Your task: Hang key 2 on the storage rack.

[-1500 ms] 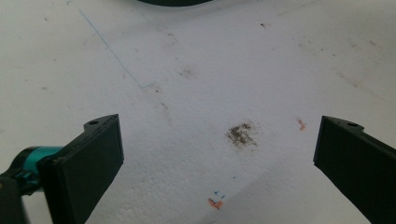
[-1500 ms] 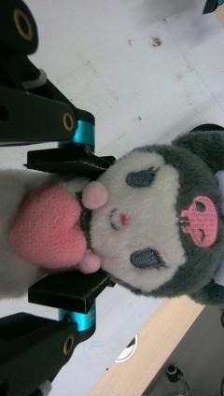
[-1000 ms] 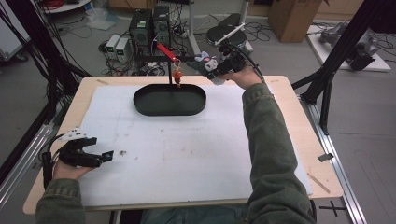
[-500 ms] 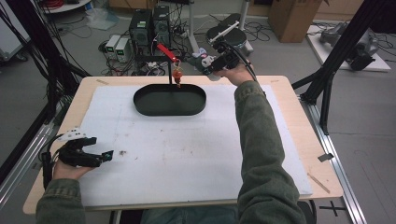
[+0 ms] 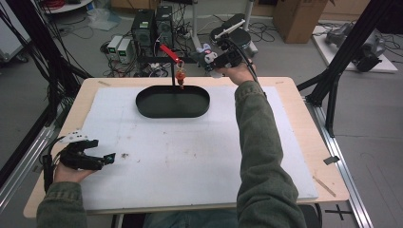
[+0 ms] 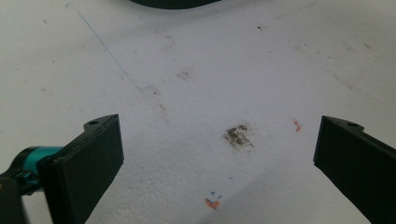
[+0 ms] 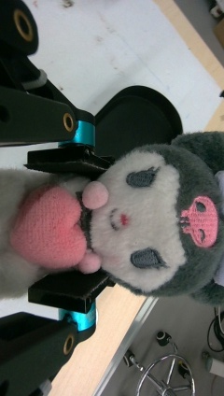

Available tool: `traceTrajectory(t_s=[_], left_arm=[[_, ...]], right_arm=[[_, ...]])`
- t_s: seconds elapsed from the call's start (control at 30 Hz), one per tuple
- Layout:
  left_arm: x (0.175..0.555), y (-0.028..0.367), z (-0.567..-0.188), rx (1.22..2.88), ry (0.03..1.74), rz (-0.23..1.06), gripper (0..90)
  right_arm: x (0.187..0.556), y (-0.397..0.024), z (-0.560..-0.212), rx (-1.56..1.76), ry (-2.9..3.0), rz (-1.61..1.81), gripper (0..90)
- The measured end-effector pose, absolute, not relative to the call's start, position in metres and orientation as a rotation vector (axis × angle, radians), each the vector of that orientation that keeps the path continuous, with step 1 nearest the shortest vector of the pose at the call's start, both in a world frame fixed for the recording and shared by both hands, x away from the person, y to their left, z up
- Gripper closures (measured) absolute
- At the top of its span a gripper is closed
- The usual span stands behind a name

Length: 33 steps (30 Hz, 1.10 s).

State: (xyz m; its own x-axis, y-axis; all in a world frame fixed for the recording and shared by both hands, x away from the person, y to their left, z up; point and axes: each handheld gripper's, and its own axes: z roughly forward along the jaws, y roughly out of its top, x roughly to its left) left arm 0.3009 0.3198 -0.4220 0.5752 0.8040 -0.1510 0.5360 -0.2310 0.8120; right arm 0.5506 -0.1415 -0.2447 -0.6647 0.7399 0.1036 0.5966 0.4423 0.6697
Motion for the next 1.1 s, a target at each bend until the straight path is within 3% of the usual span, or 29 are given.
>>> traceTrajectory(t_s=[0.37, 0.6, 0.7, 0.77, 1.1], left_arm=[[0.302, 0.319, -0.423, 1.915, 1.08, 0.372, 2.0], [0.302, 0.318, -0.424, 1.922, 1.078, 0.371, 2.0], [0.302, 0.318, -0.423, 1.922, 1.079, 0.371, 2.0], [0.302, 0.318, -0.424, 1.919, 1.079, 0.372, 2.0], [0.303, 0.318, -0.424, 1.926, 1.081, 0.372, 2.0]], right_arm=[[0.558, -0.144, -0.25, 1.278, 2.436, 1.067, 46.4], [0.556, -0.147, -0.257, 1.36, 2.356, 0.968, 10.5], [0.55, -0.15, -0.26, 1.35, 2.374, 0.987, 8.8], [0.547, -0.15, -0.262, 1.307, 2.373, 0.979, 0.5], [0.521, -0.146, -0.276, 1.108, 2.445, 0.954, 0.5]])
